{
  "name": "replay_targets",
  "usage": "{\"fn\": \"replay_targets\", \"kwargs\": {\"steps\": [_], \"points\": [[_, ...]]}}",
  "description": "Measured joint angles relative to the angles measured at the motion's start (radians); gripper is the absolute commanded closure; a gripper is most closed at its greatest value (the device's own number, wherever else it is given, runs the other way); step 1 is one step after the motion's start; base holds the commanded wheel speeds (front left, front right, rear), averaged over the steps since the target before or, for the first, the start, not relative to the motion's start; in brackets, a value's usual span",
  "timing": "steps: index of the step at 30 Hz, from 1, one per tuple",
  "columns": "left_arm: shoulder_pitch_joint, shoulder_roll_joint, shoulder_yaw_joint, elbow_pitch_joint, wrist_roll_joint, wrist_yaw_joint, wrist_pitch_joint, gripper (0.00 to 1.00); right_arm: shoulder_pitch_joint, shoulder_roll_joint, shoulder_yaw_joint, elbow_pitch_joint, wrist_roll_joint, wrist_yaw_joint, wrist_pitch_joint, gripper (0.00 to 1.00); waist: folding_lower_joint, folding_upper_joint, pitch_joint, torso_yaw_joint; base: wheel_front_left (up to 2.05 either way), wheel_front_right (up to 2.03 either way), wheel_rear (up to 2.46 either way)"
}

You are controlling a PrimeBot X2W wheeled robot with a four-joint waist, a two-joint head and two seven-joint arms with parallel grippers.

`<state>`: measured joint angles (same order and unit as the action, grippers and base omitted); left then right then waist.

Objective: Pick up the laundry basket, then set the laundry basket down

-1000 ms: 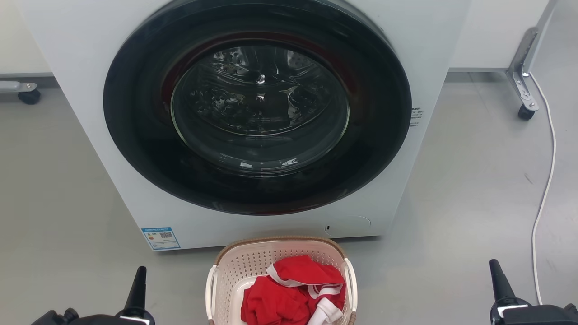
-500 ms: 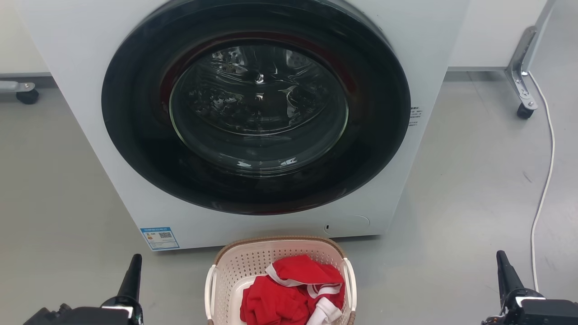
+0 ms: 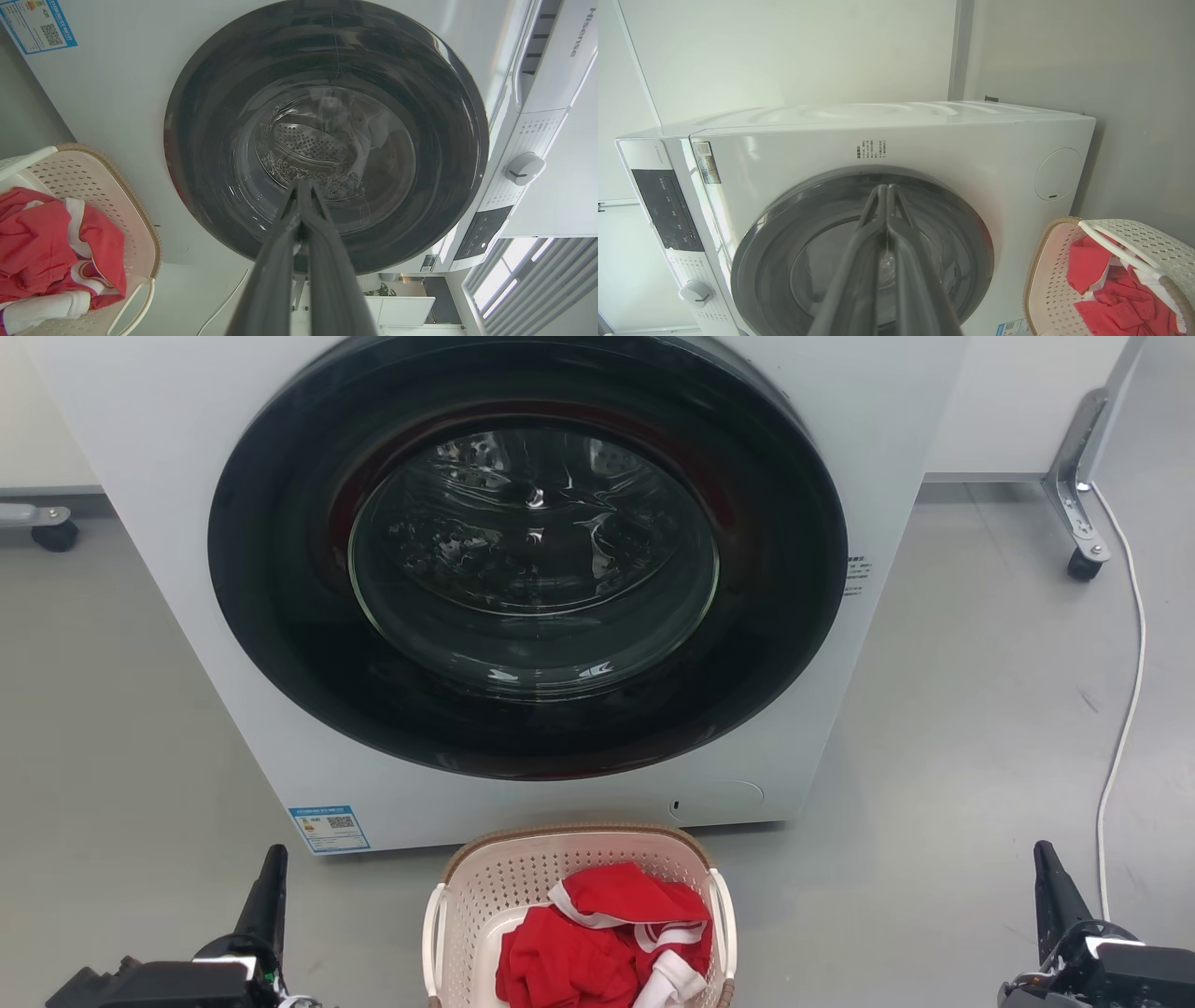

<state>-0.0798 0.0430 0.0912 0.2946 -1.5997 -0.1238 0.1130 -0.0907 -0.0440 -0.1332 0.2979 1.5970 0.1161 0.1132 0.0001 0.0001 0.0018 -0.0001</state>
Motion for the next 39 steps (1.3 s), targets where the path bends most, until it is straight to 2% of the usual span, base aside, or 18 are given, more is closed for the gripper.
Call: {"fn": "replay_targets", "kwargs": {"steps": [39], "points": [[0.000,0.000,0.000,0.001,-0.001,0.000,0.000,1.00,0.000,0.000,0.000,0.001,0.000,0.004,0.000,1.00,-0.0002,0.0000,0.000,0.000,0.00,0.00,0.00]]}}
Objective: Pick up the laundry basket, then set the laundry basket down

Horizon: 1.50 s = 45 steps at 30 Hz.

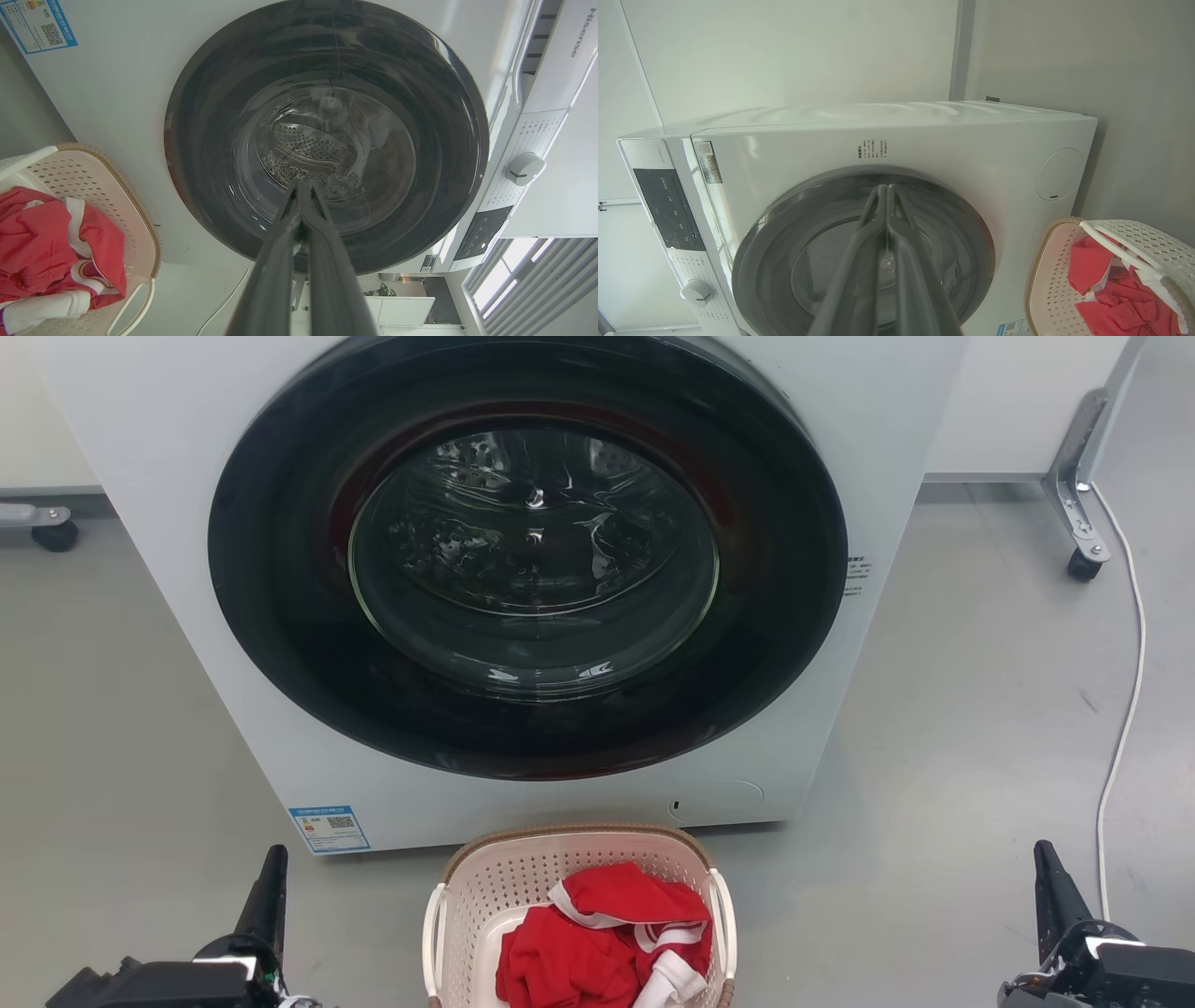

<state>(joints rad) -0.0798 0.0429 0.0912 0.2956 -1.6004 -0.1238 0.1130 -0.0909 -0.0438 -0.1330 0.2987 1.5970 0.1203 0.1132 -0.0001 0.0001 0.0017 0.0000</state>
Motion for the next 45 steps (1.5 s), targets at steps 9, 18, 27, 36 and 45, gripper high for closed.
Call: {"fn": "replay_targets", "kwargs": {"steps": [9,18,27,36,45], "points": [[0.000,0.000,0.000,0.000,0.000,0.000,0.000,1.00,0.000,0.000,0.000,0.000,0.000,0.000,0.000,1.00,0.0000,0.0000,0.000,0.000,0.00,0.00,0.00],[0.000,0.000,0.000,0.000,0.000,0.000,0.000,1.00,0.000,0.000,0.000,0.000,0.000,0.000,0.000,1.00,0.0000,0.0000,0.000,0.000,0.00,0.00,0.00],[0.000,0.000,0.000,0.000,0.000,0.000,0.000,1.00,0.000,0.000,0.000,0.000,0.000,0.000,0.000,1.00,0.0000,0.0000,0.000,0.000,0.00,0.00,0.00],[0.000,0.000,0.000,0.000,0.000,0.000,0.000,1.00,0.000,0.000,0.000,0.000,0.000,0.000,0.000,1.00,0.0000,0.0000,0.000,0.000,0.00,0.00,0.00],[0.000,0.000,0.000,0.000,0.000,0.000,0.000,1.00,0.000,0.000,0.000,0.000,0.000,0.000,0.000,1.00,0.0001,0.0000,0.000,0.000,0.00,0.00,0.00]]}}
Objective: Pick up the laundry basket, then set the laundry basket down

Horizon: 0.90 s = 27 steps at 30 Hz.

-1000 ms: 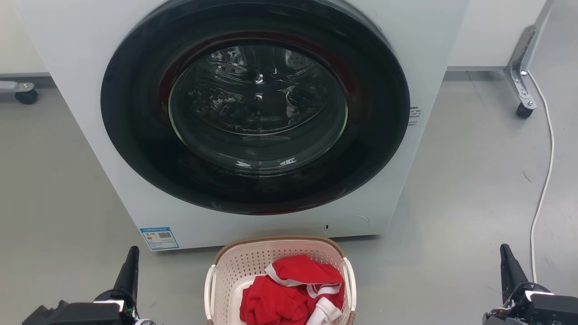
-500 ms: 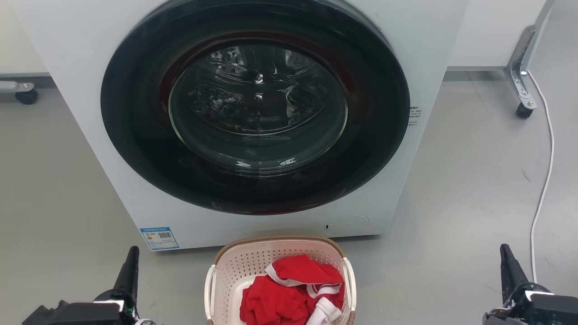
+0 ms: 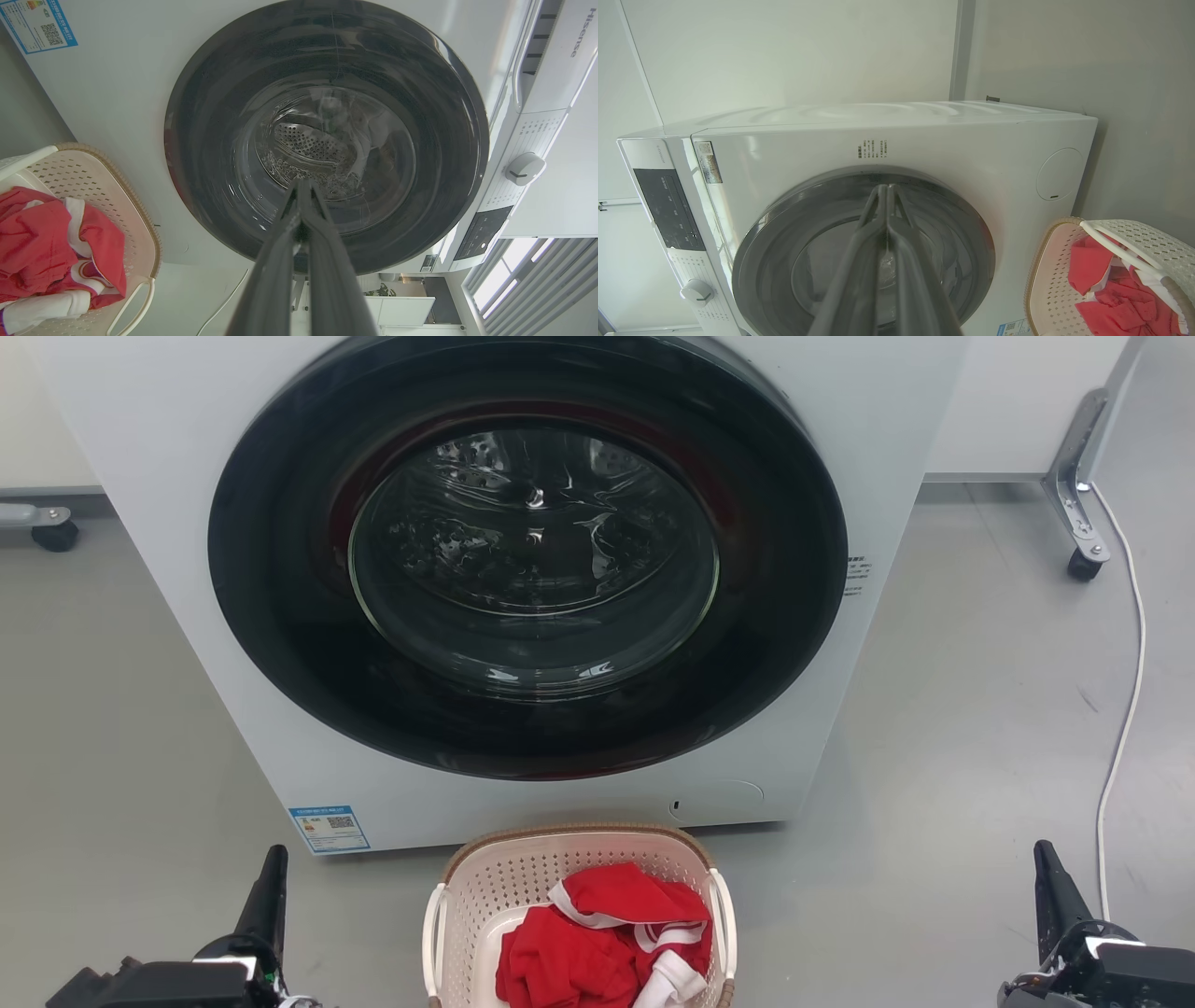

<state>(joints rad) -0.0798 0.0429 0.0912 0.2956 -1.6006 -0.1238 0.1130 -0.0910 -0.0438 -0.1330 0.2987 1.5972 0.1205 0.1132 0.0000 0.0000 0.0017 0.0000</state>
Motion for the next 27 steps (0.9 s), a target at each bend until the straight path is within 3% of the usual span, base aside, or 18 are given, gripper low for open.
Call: {"fn": "replay_targets", "kwargs": {"steps": [27], "points": [[0.000,0.000,0.000,0.000,0.000,0.000,0.000,1.00,0.000,0.000,0.000,0.000,0.002,0.000,0.000,1.00,0.0000,0.0000,0.000,0.000,0.00,0.00,0.00]]}}
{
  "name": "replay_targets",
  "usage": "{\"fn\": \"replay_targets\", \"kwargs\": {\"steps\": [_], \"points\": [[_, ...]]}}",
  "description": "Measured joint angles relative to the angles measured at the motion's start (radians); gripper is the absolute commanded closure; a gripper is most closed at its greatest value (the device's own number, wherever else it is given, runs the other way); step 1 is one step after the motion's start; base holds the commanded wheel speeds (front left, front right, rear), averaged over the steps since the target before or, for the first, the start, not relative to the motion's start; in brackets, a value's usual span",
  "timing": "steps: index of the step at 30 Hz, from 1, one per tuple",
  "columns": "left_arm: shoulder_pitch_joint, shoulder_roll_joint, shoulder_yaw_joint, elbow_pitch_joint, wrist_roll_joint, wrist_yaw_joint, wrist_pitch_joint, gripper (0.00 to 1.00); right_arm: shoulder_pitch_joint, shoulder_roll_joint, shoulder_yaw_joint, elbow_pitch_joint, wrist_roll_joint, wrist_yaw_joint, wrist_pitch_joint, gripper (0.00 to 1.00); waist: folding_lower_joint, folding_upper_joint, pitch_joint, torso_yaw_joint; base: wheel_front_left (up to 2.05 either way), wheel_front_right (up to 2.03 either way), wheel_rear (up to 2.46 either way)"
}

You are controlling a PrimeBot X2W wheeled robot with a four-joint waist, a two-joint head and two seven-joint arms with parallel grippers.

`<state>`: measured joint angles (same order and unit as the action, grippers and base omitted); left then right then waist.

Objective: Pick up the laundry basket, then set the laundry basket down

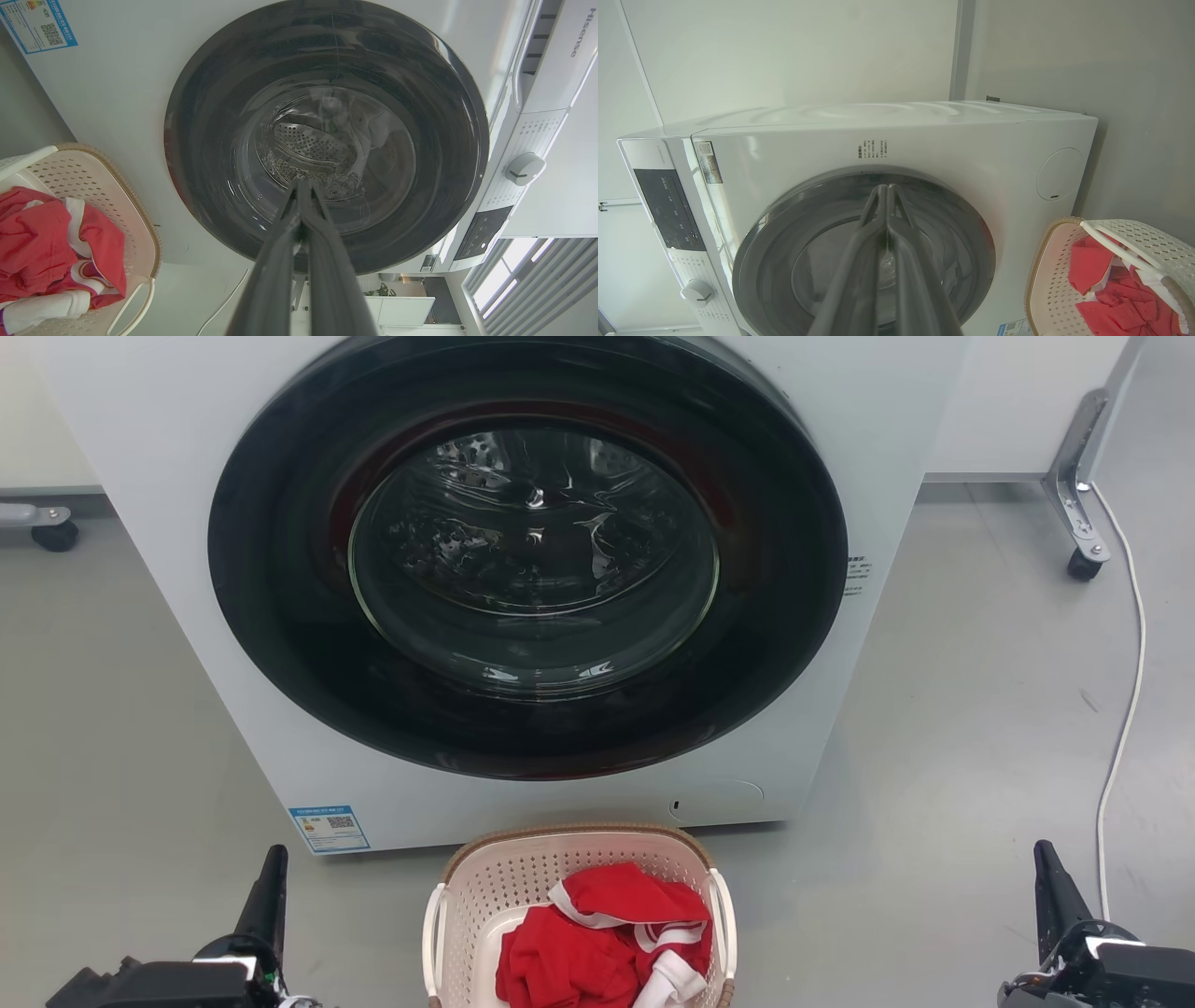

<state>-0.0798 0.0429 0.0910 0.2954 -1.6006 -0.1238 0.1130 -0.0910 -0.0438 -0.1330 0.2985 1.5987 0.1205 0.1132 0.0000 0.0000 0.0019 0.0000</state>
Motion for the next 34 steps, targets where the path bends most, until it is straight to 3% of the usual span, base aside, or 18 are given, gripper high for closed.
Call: {"fn": "replay_targets", "kwargs": {"steps": [34], "points": [[0.000,0.000,0.000,0.000,0.000,0.000,0.000,1.00,0.000,0.000,0.000,0.000,0.000,0.000,0.000,1.00,0.0000,0.0000,0.000,0.000,0.00,0.00,0.00]]}}
